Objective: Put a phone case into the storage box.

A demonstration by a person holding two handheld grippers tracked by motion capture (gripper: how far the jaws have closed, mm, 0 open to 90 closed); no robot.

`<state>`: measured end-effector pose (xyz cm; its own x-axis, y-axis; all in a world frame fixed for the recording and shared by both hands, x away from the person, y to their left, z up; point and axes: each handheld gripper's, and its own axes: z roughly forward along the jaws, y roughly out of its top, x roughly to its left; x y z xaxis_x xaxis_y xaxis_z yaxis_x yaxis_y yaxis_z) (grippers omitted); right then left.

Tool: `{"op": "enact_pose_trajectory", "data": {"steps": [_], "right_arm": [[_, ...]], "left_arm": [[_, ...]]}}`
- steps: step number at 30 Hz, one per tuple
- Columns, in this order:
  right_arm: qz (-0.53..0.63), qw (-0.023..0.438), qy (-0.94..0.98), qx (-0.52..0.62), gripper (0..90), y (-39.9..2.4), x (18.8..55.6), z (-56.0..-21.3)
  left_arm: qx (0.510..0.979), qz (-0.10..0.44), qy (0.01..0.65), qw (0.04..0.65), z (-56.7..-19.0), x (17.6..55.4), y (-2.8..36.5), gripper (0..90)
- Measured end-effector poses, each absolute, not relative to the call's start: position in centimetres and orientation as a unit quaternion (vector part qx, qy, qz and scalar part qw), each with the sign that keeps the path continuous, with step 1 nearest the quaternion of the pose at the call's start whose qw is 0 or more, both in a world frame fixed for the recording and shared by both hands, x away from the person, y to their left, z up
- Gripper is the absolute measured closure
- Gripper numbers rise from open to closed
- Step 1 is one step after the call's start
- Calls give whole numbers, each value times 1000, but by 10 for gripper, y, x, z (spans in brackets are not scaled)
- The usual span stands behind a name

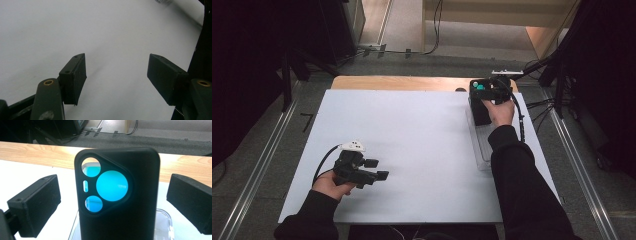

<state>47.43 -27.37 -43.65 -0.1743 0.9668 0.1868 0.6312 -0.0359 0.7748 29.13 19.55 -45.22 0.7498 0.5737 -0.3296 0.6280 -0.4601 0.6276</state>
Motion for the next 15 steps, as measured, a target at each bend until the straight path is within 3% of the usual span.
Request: {"op": "enact_pose_trajectory", "data": {"steps": [15], "right_arm": [[372, 192, 681, 601, 0, -273, 453, -407]], "left_arm": [[853, -36, 353, 384, -452, 291, 196, 321]]}}
